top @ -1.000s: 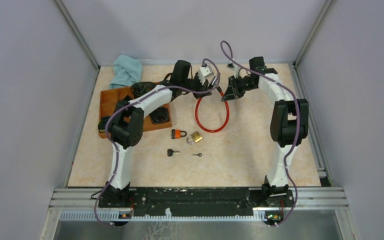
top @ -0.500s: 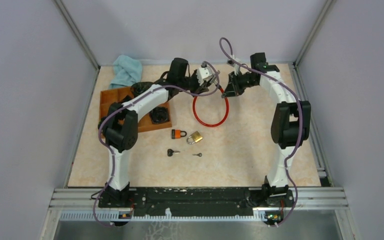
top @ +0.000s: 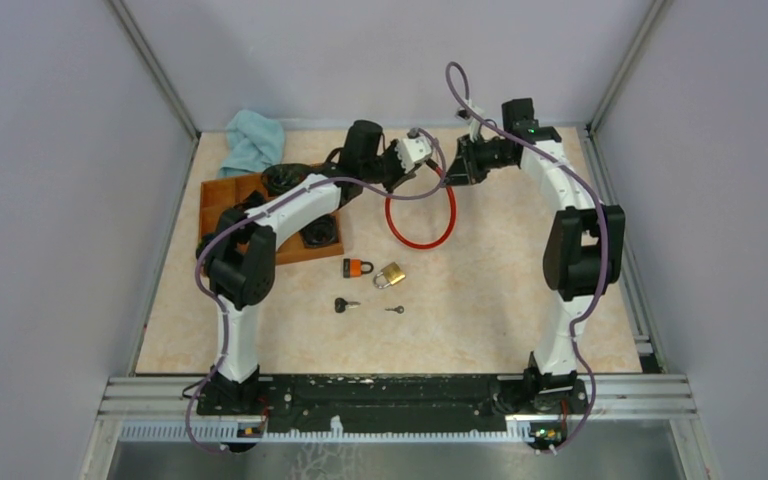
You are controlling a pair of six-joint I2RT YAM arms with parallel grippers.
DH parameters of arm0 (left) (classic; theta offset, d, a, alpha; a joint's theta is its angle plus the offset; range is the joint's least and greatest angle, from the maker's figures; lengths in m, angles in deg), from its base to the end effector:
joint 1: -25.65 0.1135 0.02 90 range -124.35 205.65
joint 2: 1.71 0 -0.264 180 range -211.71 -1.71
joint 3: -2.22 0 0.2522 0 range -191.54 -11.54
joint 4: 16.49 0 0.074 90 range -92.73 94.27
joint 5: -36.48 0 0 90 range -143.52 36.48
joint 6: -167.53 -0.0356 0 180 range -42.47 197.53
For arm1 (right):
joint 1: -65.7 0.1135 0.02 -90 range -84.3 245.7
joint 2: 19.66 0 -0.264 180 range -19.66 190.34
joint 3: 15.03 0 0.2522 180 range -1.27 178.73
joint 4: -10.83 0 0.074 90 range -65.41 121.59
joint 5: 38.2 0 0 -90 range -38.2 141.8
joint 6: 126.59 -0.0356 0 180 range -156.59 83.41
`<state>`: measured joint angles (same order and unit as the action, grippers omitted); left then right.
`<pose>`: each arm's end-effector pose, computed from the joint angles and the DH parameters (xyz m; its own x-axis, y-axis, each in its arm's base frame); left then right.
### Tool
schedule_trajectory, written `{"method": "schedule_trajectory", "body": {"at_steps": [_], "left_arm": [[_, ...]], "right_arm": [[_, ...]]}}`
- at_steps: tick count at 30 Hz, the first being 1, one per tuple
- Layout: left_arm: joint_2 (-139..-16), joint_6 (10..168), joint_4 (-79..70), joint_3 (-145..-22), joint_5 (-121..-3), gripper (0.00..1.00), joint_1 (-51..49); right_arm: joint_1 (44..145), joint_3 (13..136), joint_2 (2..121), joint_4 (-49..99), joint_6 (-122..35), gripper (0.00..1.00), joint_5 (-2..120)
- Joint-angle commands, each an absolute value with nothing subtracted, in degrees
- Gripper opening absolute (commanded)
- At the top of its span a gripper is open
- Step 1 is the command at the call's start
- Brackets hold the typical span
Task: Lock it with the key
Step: Lock the lock.
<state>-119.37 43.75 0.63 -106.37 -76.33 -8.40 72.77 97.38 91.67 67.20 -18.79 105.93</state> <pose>0.3961 -0.2844 0.2604 0.1433 0.5218 -0.8410 0.8719 0.3355 0.3567 0.4154 0.0806 0.2862 -0.6147 -0.2567 -0.7458 -0.7541 0.4687 0.4602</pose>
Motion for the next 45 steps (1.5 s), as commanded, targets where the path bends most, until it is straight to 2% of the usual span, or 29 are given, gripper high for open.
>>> {"method": "schedule_trajectory", "body": {"at_steps": [1,10,14,22,28,31,35,40,45], "left_arm": [[-117.94,44.12,2.69,-104.92,-77.33,0.01,-12.01],[-116.16,45.67,2.46,-103.43,-82.28,0.09,-11.79],[-114.71,47.45,2.45,-103.04,-87.71,0.17,-10.50],[-112.65,50.41,1.55,-101.15,-100.48,0.34,-7.05],[-111.87,50.17,2.05,-100.24,-106.55,0.38,-5.87],[-111.53,49.97,2.20,-99.83,-107.62,0.37,-5.50],[-111.78,50.82,2.26,-100.32,-108.01,0.28,-5.14],[-112.25,52.21,1.66,-101.75,-107.93,0.08,-5.11],[-110.73,50.81,0.57,-100.78,-106.27,0.02,-5.12]], "right_arm": [[74.33,97.70,85.11,54.67,-24.31,0.00,112.44],[74.39,93.70,83.28,48.24,-25.89,0.00,107.16],[74.40,91.19,81.80,42.73,-25.36,0.00,106.09],[74.38,83.38,77.13,33.78,-18.23,0.00,109.14],[74.36,76.15,72.38,25.89,-15.55,0.00,112.90],[74.49,72.70,70.39,21.68,-15.57,0.00,114.71],[74.51,72.03,69.64,22.29,-14.49,0.00,117.46],[74.92,73.69,69.37,29.56,-9.02,0.00,118.38],[74.93,74.99,69.21,37.56,-4.57,0.00,115.89]]}}
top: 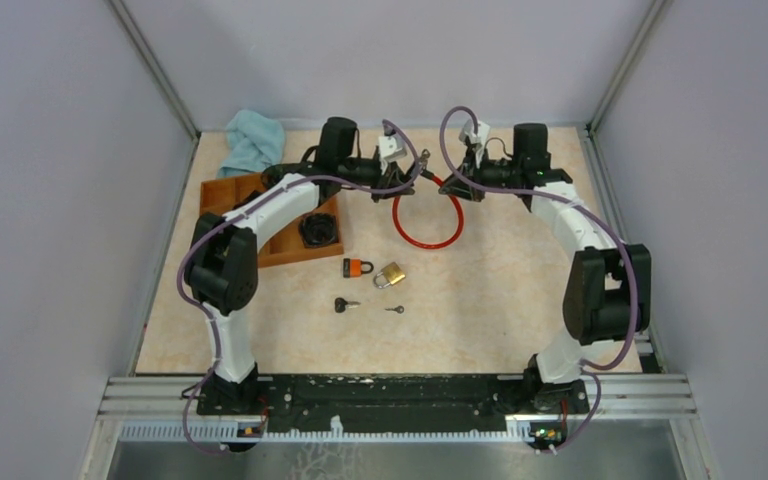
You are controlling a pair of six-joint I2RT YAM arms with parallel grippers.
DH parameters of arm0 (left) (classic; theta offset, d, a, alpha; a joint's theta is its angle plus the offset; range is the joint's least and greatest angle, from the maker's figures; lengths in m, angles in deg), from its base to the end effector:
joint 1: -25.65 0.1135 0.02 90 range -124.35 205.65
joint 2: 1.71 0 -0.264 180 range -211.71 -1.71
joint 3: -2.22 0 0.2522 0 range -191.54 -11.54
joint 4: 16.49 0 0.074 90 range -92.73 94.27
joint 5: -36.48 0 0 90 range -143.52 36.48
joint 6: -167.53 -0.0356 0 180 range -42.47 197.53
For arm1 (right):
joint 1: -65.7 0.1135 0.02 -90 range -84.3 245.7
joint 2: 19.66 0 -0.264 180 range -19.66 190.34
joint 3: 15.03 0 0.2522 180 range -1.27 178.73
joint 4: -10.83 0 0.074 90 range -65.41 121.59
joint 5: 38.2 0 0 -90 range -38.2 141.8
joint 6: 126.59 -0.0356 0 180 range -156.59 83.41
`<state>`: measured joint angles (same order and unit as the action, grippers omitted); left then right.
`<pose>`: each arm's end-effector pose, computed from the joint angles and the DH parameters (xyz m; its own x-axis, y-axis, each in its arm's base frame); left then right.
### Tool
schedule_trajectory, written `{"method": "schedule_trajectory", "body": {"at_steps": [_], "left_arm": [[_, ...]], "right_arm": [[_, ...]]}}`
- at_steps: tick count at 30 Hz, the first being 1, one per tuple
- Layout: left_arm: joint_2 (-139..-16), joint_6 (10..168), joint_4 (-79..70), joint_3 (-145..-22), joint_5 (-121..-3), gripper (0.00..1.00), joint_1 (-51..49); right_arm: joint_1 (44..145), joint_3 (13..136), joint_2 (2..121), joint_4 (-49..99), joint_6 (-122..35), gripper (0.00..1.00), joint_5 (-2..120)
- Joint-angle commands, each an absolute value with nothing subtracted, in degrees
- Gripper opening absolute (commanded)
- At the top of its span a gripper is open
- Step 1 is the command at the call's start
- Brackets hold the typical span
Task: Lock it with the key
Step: Lock the lock.
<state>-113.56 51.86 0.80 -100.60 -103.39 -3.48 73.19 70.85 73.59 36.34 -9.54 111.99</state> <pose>0.3835 -0.2449 0.2760 0.0462 0.2939 -0.9547 0.9901 0.1133 0.0827 0.3550 0.0778 0.2949 -0.1213 -0.2440 -0.9622 -0.9459 0.3222 0.0376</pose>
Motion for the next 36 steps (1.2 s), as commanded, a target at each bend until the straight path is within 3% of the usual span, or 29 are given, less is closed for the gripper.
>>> {"method": "schedule_trajectory", "body": {"at_steps": [1,26,36], "left_arm": [[-110.22,50.25,0.41,-100.25,-105.59,0.02,-5.12],[-101.86,36.29,0.21,-87.11,-88.63,0.00,-10.52],[-102.69,38.53,0.81,-86.77,-85.28,0.00,-12.76]], "right_arm": [[74.92,74.56,69.09,37.77,-4.24,0.01,115.58],[80.02,60.58,66.37,20.58,-8.24,0.02,111.23],[78.95,58.38,65.24,21.69,-9.66,0.13,110.28]]}}
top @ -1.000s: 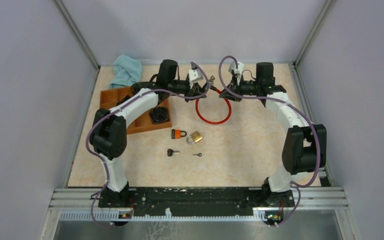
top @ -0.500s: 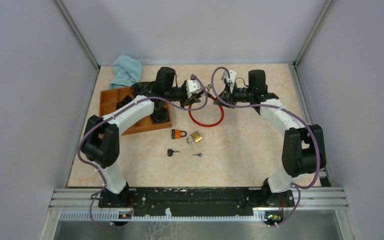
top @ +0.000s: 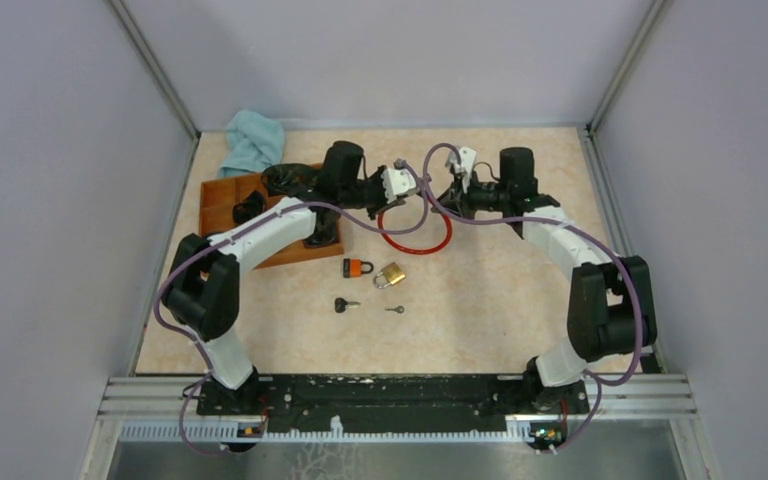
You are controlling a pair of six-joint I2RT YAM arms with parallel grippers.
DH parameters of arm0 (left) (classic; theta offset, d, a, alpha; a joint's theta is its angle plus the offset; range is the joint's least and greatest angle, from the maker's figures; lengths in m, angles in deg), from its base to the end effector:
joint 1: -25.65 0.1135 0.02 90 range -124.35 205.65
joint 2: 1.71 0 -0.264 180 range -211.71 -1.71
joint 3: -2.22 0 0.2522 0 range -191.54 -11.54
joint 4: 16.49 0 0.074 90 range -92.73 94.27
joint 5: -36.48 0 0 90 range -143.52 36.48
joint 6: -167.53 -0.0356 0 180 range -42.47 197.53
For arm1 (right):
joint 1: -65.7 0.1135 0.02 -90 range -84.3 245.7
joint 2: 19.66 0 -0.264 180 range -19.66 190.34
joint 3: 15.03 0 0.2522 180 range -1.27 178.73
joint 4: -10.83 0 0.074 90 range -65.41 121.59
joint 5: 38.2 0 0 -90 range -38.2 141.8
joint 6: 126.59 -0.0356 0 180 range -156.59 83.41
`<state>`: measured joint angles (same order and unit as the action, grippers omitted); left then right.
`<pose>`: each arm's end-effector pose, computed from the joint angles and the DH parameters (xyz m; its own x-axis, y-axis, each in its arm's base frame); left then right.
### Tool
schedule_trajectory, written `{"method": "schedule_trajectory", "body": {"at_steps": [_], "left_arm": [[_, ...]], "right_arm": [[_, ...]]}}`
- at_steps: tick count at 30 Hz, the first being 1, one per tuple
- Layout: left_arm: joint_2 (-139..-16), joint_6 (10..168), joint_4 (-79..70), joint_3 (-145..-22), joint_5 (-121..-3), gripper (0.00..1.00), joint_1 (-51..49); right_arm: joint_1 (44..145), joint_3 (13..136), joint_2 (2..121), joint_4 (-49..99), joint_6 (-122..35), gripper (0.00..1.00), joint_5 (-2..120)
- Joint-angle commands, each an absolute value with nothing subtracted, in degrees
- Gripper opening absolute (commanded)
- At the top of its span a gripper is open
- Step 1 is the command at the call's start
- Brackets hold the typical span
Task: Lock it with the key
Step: Lock the lock.
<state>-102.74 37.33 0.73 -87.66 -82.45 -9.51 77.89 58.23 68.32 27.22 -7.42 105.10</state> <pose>0.3257 -0.2505 0.2739 0.2532 0.5126 -0.8204 0.9015 0.1827 0.3924 0.3226 0.0989 0.2640 -0.0524 -0.3093 -0.9495 -0.9422 0.3303 -0.0556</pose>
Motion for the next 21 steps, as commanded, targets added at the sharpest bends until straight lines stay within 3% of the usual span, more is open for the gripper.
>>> {"method": "schedule_trajectory", "body": {"at_steps": [1,15,21], "left_arm": [[-102.69,38.92,0.84,-86.70,-85.23,0.00,-12.76],[-102.74,40.75,1.82,-86.87,-81.53,0.00,-12.68],[-103.07,41.73,2.73,-87.50,-80.54,0.00,-12.63]], "right_arm": [[78.54,58.33,65.36,21.09,-10.94,0.15,110.78],[76.86,62.02,66.63,28.60,-14.07,0.36,109.95],[75.00,63.36,65.62,35.77,-11.72,0.52,109.24]]}}
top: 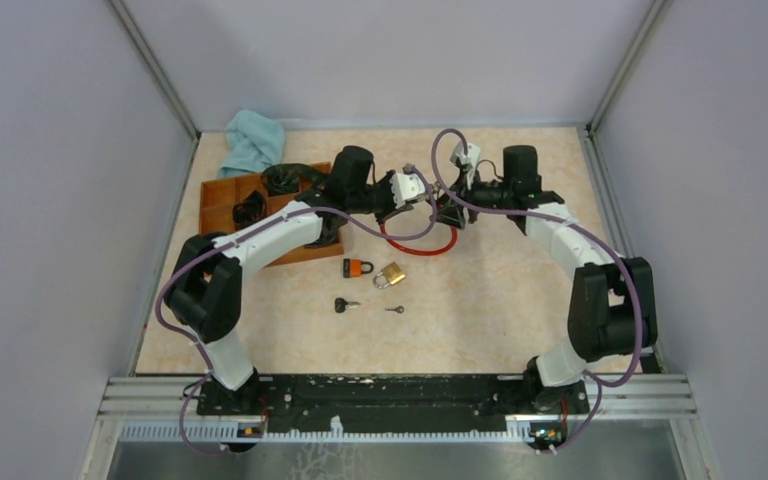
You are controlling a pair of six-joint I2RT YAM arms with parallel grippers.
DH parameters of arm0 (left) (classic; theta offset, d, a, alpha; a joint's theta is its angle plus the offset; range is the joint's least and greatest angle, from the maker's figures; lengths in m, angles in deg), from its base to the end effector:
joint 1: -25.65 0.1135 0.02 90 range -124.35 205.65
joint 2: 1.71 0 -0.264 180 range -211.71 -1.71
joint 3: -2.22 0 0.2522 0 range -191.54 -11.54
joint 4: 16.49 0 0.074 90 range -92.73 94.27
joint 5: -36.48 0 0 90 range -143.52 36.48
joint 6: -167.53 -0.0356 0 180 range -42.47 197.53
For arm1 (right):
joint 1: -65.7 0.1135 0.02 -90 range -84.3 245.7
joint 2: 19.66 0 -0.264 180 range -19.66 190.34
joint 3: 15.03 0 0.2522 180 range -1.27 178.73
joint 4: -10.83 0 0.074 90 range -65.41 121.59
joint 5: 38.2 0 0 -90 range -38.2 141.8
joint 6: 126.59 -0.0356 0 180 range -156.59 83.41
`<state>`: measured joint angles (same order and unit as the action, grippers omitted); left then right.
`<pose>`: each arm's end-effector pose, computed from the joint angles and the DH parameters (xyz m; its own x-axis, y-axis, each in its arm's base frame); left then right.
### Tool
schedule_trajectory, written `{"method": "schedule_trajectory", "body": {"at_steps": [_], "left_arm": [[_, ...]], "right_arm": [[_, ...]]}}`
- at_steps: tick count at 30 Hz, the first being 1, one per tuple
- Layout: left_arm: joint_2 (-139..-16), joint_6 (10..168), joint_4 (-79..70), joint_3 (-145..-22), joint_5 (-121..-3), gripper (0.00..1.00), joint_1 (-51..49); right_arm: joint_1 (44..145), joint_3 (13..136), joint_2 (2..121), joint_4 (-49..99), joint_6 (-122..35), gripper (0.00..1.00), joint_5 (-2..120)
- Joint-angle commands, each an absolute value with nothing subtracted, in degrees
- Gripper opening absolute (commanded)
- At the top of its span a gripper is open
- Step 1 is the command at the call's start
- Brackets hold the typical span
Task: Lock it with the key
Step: Lock the lock.
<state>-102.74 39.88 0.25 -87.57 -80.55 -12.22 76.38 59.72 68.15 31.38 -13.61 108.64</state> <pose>0.3147 -0.2652 0.2739 0.2343 0.5071 -0.8294 0.9100 0.1858 0.3706 0.3221 0.0911 0.2686 -0.1937 -0.2538 -0.9476 -0.9364 0.3358 0.1015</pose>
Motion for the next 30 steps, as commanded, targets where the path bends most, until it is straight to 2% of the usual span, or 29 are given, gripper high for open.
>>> {"method": "schedule_trajectory", "body": {"at_steps": [1,8,14,21,30], "left_arm": [[-103.09,41.97,2.57,-87.48,-80.40,0.00,-12.67],[-103.31,43.64,2.31,-87.58,-79.79,0.00,-12.68],[-103.05,43.95,2.28,-87.43,-80.31,0.00,-12.68],[-102.67,43.93,2.35,-87.10,-80.15,0.00,-12.68],[-102.86,43.91,2.31,-87.39,-80.33,0.00,-12.68]], "right_arm": [[74.83,63.78,65.47,37.46,-11.07,0.55,108.98],[74.23,68.18,63.80,49.39,-8.54,0.60,105.74],[74.23,73.60,62.36,52.33,-16.15,0.59,105.03],[74.27,80.33,63.97,52.18,-27.46,0.48,101.84],[76.12,85.17,66.82,55.23,-27.04,0.37,100.67]]}}
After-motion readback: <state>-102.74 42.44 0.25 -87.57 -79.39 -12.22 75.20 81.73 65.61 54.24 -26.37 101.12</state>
